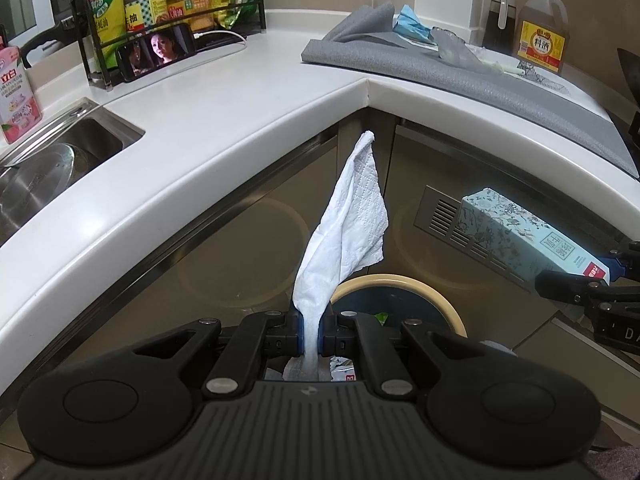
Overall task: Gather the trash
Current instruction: 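Carry the white tissue and printed box down toward the trash bin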
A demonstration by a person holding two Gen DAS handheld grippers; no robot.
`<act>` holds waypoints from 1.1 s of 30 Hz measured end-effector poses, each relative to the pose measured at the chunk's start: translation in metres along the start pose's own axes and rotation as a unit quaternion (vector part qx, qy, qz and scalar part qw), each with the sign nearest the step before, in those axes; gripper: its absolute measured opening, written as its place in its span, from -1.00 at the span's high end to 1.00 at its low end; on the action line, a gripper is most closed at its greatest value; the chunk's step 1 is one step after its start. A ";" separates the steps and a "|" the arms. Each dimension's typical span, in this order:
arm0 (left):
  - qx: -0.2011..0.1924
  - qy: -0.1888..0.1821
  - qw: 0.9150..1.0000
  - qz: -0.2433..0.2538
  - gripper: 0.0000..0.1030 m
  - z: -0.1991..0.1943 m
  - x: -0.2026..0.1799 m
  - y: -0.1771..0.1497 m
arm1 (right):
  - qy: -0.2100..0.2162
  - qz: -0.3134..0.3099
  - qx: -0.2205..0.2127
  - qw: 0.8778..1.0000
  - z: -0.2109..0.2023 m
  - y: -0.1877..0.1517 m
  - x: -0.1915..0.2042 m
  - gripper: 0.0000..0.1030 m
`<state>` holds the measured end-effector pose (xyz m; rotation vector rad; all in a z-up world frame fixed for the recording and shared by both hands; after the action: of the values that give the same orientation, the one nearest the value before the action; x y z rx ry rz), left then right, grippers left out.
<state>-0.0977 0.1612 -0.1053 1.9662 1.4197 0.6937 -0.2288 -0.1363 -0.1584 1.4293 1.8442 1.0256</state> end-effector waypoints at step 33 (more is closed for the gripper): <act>0.040 -0.014 0.999 -0.001 0.89 0.034 -0.001 -0.005 | -0.004 0.003 0.044 0.999 0.029 -0.006 -0.002 0.19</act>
<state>-0.0773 0.1554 -0.1324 2.0275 1.4545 0.6149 -0.2077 -0.1322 -0.1793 1.4875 1.9010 0.9510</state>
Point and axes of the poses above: each gripper's, at about its wrist camera, not at the fingertips, and z roughly the way its jaws point, x to its left, y to its top, the point moved 9 cm from there along z, roughly the way its jaws point, and after that the axes turned 5 degrees about -x, right-handed, at the moved point
